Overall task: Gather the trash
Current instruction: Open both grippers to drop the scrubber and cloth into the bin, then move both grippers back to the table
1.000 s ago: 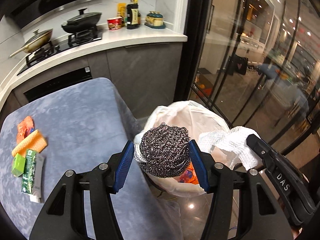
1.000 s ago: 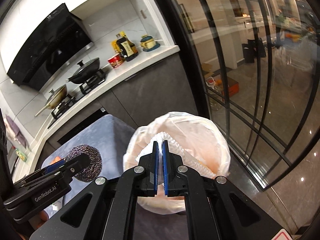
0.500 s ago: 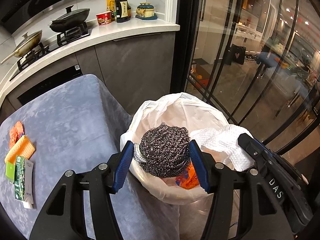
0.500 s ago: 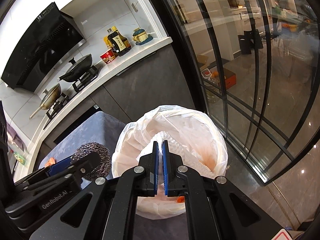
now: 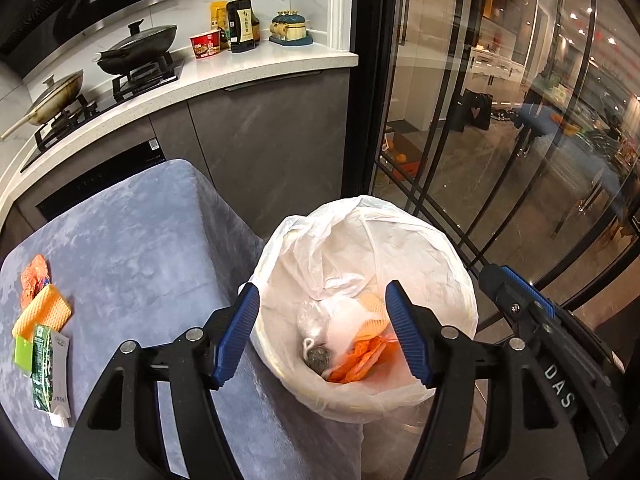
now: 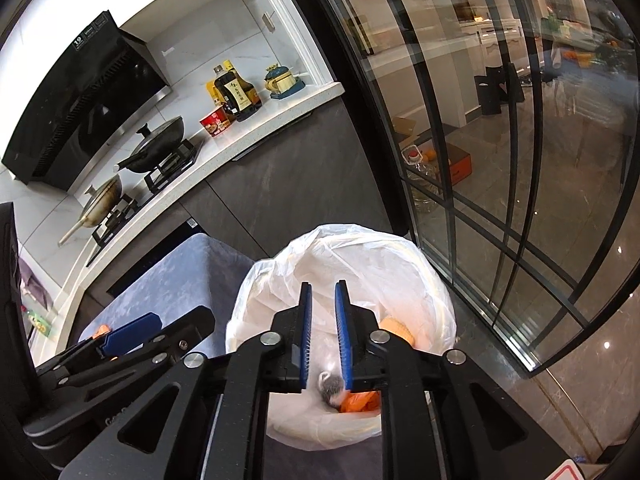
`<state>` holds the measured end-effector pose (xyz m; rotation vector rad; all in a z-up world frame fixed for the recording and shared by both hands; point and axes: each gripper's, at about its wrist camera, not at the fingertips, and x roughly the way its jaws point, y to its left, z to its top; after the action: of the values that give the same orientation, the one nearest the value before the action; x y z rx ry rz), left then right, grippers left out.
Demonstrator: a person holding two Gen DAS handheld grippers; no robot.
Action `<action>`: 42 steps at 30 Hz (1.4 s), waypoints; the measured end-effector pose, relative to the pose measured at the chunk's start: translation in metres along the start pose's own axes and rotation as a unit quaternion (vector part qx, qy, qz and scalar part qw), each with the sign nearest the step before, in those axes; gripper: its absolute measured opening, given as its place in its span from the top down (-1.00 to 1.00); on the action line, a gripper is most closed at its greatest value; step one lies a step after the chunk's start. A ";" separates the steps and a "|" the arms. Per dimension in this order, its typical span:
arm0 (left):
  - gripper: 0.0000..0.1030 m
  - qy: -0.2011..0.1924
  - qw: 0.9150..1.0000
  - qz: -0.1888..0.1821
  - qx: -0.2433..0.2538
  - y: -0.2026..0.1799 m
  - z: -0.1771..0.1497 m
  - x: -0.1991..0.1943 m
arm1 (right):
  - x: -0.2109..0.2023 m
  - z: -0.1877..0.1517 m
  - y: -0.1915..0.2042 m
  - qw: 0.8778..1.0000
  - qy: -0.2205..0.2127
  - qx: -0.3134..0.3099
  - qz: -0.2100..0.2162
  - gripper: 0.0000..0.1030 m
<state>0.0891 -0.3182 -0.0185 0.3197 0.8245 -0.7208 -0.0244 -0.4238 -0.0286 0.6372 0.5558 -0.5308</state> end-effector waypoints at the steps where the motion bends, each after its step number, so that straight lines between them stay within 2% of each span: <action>1: -0.21 0.000 1.000 0.000 -0.001 0.000 0.001 0.000 | -0.001 0.001 0.000 1.000 -0.001 0.000 0.000 0.70; 13: -0.21 -0.005 1.000 0.003 -0.010 0.011 -0.001 -0.011 | -0.014 0.001 0.006 1.000 -0.012 -0.004 0.003 0.58; 18: -0.31 -0.014 1.000 0.009 -0.025 0.027 -0.004 -0.024 | -0.023 -0.001 0.016 1.000 -0.019 -0.009 0.009 0.47; 25: -0.38 -0.021 0.997 0.027 -0.065 0.067 -0.014 -0.044 | -0.029 -0.012 0.042 0.999 -0.018 -0.027 0.022 0.21; 28: -0.56 -0.026 0.995 0.040 -0.084 0.088 -0.019 -0.054 | -0.029 -0.019 0.057 0.999 -0.013 -0.037 0.032 0.20; 35: -0.57 -0.031 0.989 0.066 -0.126 0.142 -0.034 -0.075 | -0.030 -0.040 0.098 0.997 -0.001 -0.065 0.051 0.05; 42: -0.58 -0.028 0.980 0.093 -0.174 0.204 -0.060 -0.093 | -0.025 -0.067 0.147 0.992 0.019 -0.099 0.072 -0.08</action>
<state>0.1539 -0.0975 0.0114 0.0580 0.8383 -0.3992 0.0266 -0.2708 0.0007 0.4952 0.5851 -0.3233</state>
